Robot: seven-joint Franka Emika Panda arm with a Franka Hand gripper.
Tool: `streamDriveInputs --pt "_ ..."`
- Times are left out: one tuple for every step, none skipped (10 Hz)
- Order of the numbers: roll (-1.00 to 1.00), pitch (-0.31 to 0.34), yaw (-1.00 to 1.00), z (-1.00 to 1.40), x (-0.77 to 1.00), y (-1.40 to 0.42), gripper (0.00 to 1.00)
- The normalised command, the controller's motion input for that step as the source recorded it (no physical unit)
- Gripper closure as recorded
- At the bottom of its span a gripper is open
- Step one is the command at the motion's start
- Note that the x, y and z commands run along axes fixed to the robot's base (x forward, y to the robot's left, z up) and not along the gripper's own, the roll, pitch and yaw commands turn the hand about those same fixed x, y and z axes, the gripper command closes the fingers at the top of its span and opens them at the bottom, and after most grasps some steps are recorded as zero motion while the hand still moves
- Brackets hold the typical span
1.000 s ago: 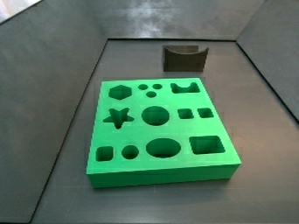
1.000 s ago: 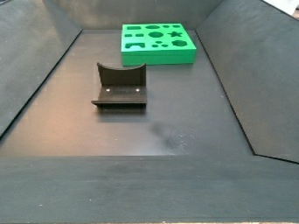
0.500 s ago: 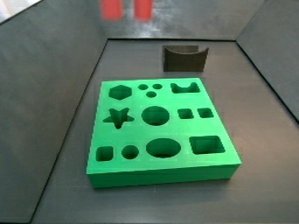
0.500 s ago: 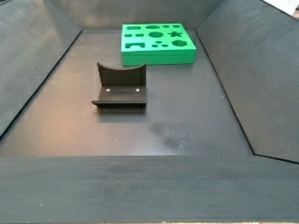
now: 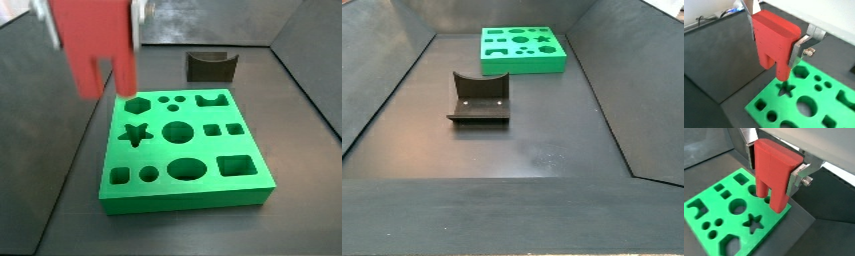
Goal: Pick up the square-circle object. Move up. Move to above the board. Insert the square-circle object.
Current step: Insert the square-circle object.
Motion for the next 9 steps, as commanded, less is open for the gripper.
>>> streamDriveInputs --pt "0.20 0.119 0.00 -0.78 0.27 -0.51 1.00" --pt "0.22 0.169 0.00 -0.69 0.36 -0.47 1.00" --pt "0.22 0.183 0.00 -0.64 0.43 -0.51 1.00" --pt "0.18 0.234 0.00 -0.59 0.55 -0.46 1.00" --pt "0.03 0.000 0.00 -0.23 0.01 -0.20 1.00" --pt "0.00 -0.091 0.00 -0.09 -0.09 0.00 1.00" --pt "-0.07 -0.086 0.04 -0.27 0.02 -0.05 1.00" --pt "-0.06 -0.167 0.26 -0.39 0.26 -0.07 1.00" --pt "-0.04 -0.241 0.36 -0.49 0.19 -0.11 1.00"
